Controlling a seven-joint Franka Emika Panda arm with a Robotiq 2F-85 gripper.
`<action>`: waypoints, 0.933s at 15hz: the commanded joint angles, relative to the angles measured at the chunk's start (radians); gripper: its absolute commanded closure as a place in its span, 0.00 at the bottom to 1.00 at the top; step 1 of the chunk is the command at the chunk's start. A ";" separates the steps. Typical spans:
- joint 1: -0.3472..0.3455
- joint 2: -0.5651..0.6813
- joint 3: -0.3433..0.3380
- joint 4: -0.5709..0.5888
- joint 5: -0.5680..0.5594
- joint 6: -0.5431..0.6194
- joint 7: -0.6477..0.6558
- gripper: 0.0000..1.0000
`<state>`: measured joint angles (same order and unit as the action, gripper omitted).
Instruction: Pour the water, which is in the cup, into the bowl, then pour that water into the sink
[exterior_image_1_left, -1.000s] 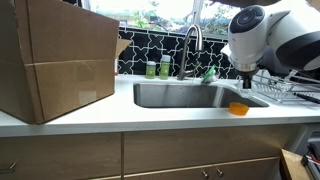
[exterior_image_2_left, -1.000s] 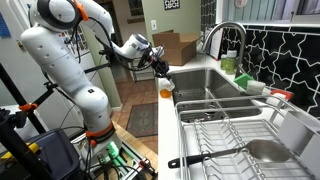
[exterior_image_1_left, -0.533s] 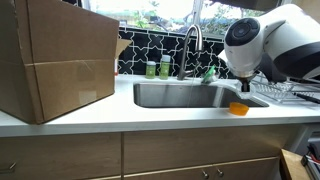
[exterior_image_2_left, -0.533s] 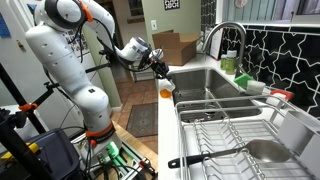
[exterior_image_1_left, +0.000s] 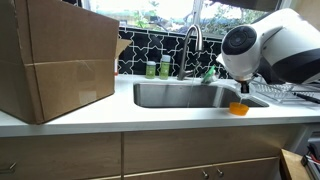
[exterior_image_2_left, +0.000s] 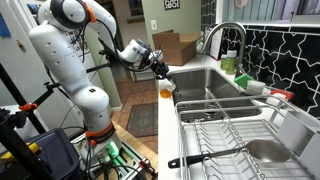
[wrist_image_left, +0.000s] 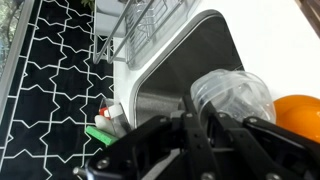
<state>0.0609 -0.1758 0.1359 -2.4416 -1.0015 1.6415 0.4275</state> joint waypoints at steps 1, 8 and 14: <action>0.020 0.021 0.001 0.008 -0.029 -0.041 0.020 0.97; 0.030 0.032 0.002 0.012 -0.047 -0.082 0.015 0.97; 0.041 0.038 0.003 0.013 -0.060 -0.111 0.013 0.97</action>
<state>0.0892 -0.1531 0.1380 -2.4340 -1.0375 1.5648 0.4275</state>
